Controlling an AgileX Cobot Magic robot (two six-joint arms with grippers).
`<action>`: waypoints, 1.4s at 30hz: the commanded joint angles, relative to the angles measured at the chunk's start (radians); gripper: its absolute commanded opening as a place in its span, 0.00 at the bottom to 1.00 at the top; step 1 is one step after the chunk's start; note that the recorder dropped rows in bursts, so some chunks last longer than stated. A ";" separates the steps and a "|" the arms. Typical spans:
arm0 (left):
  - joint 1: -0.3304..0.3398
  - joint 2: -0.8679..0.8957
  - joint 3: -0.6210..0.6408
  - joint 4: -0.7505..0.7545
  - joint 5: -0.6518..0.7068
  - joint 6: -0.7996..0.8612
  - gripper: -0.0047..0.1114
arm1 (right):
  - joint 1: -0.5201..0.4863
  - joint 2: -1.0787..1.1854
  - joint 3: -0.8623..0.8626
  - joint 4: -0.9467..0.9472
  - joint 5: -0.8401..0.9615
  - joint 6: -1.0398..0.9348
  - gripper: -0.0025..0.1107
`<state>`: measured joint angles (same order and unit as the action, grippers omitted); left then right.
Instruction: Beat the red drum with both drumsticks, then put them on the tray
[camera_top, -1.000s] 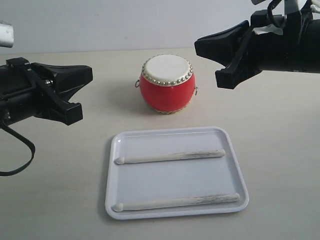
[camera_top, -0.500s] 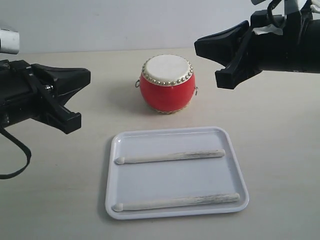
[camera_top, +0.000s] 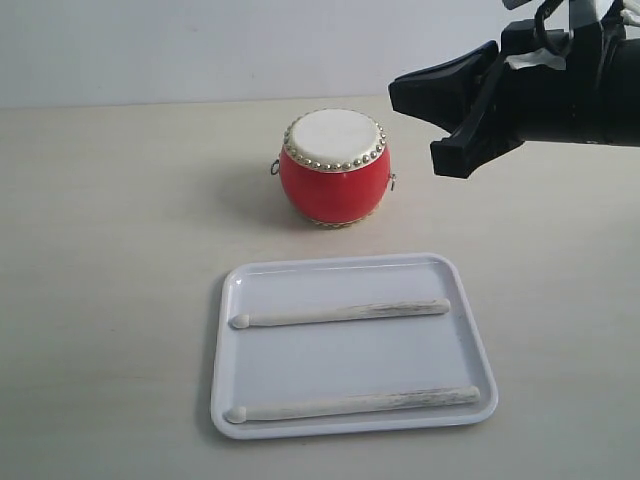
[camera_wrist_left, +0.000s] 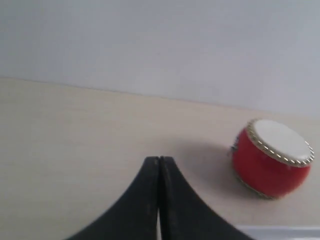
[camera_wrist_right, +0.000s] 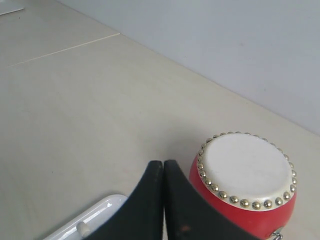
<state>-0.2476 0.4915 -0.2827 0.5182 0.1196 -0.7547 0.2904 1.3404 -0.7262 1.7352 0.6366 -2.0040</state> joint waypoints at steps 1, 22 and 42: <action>0.092 -0.212 0.051 -0.005 0.148 -0.031 0.04 | -0.005 -0.001 0.003 0.009 0.005 -0.009 0.02; 0.249 -0.492 0.096 0.001 0.363 0.044 0.04 | -0.005 -0.001 0.003 0.009 0.005 -0.009 0.02; 0.249 -0.492 0.168 -0.248 0.313 0.352 0.04 | -0.005 -0.001 0.003 0.009 0.005 -0.009 0.02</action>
<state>0.0000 0.0052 -0.1383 0.4018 0.4740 -0.5786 0.2904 1.3404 -0.7262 1.7352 0.6366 -2.0040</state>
